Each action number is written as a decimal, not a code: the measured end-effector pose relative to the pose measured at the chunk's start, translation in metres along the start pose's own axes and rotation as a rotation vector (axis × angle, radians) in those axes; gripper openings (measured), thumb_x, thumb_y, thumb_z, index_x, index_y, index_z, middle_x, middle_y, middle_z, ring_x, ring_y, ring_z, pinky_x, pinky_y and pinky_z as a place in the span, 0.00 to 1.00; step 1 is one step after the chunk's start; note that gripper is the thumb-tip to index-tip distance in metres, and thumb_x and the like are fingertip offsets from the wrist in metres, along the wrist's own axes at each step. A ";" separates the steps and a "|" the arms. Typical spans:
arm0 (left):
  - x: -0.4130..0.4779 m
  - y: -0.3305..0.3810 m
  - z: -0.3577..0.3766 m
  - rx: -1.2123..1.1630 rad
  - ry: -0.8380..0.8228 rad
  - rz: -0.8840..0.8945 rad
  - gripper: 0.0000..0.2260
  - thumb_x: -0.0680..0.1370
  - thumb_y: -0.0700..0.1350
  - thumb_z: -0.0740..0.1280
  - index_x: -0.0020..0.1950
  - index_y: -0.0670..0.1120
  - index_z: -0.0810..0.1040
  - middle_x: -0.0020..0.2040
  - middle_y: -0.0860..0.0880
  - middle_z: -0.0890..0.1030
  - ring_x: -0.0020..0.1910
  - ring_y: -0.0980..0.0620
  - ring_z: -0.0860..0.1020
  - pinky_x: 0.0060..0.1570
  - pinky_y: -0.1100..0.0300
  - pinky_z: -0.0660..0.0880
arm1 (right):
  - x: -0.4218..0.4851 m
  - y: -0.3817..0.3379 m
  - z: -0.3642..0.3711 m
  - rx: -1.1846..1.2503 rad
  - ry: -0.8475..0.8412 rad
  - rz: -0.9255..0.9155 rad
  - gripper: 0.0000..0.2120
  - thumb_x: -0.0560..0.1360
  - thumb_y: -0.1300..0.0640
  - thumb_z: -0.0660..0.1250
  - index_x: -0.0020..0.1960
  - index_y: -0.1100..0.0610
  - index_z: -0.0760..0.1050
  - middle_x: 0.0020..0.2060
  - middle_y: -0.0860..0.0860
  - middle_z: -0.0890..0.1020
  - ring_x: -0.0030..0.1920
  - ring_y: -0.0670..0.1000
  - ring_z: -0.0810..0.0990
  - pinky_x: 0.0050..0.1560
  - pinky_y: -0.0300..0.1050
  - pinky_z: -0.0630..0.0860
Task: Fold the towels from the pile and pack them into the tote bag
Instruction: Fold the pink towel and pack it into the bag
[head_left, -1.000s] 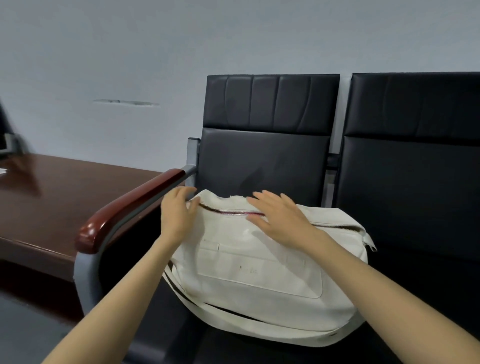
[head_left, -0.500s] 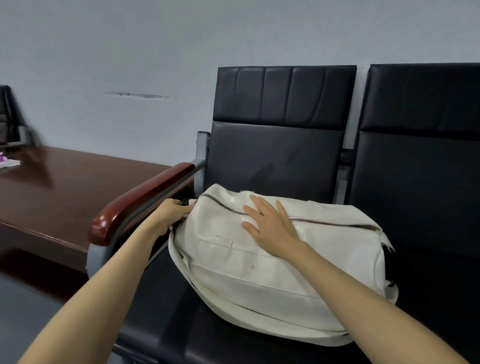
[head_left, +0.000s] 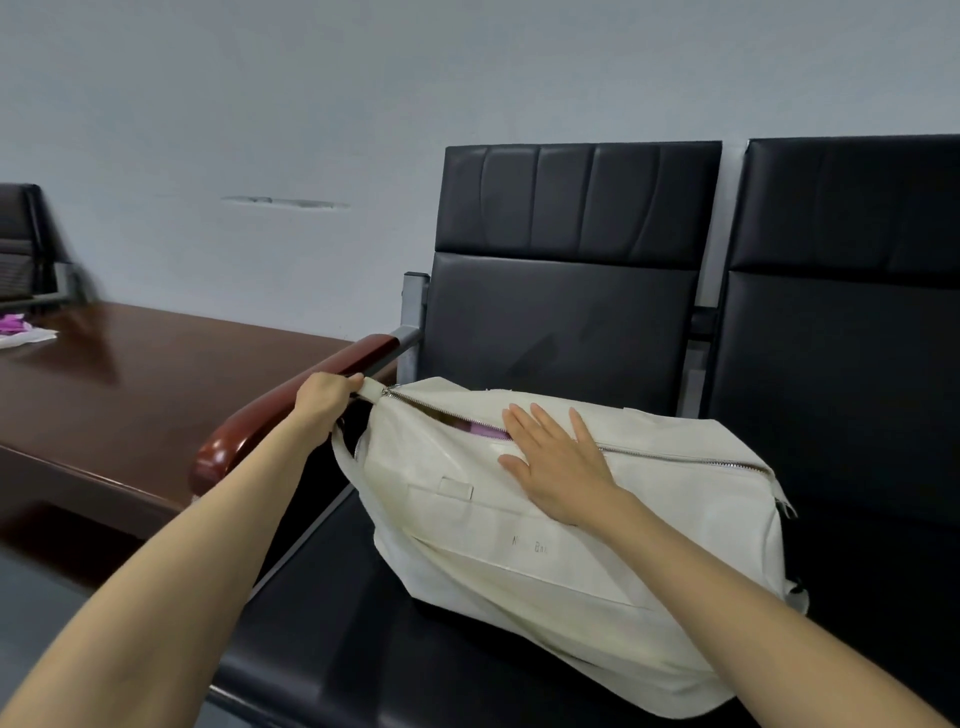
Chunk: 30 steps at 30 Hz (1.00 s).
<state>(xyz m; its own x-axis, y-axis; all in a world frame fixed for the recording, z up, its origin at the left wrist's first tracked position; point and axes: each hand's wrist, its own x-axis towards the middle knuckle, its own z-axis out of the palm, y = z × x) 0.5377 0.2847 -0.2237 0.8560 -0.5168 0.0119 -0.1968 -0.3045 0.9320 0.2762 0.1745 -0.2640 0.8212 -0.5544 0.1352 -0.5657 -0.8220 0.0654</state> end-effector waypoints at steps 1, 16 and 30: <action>0.000 -0.004 -0.001 -0.005 -0.005 -0.009 0.12 0.79 0.47 0.65 0.51 0.38 0.79 0.38 0.47 0.75 0.38 0.47 0.74 0.40 0.57 0.69 | -0.002 0.000 -0.001 -0.001 -0.036 0.010 0.27 0.83 0.43 0.40 0.79 0.50 0.39 0.78 0.44 0.42 0.77 0.47 0.38 0.76 0.55 0.36; 0.007 -0.011 -0.003 -0.158 -0.079 -0.018 0.13 0.79 0.47 0.65 0.36 0.44 0.74 0.33 0.48 0.70 0.32 0.50 0.67 0.35 0.58 0.64 | 0.122 -0.106 -0.039 0.566 -0.052 0.168 0.25 0.82 0.45 0.49 0.64 0.62 0.73 0.64 0.59 0.75 0.67 0.60 0.68 0.62 0.52 0.66; 0.006 -0.021 -0.002 -0.190 -0.093 -0.026 0.15 0.79 0.48 0.65 0.33 0.46 0.72 0.31 0.50 0.69 0.29 0.52 0.63 0.32 0.59 0.59 | 0.127 -0.105 -0.028 0.995 0.185 0.168 0.08 0.72 0.54 0.71 0.36 0.47 0.76 0.42 0.43 0.81 0.52 0.48 0.79 0.57 0.48 0.73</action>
<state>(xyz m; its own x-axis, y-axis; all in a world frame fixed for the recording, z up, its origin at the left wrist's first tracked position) 0.5482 0.2895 -0.2424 0.8102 -0.5849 -0.0381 -0.0743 -0.1669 0.9832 0.4377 0.1939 -0.2263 0.6648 -0.7130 0.2228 -0.2848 -0.5177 -0.8068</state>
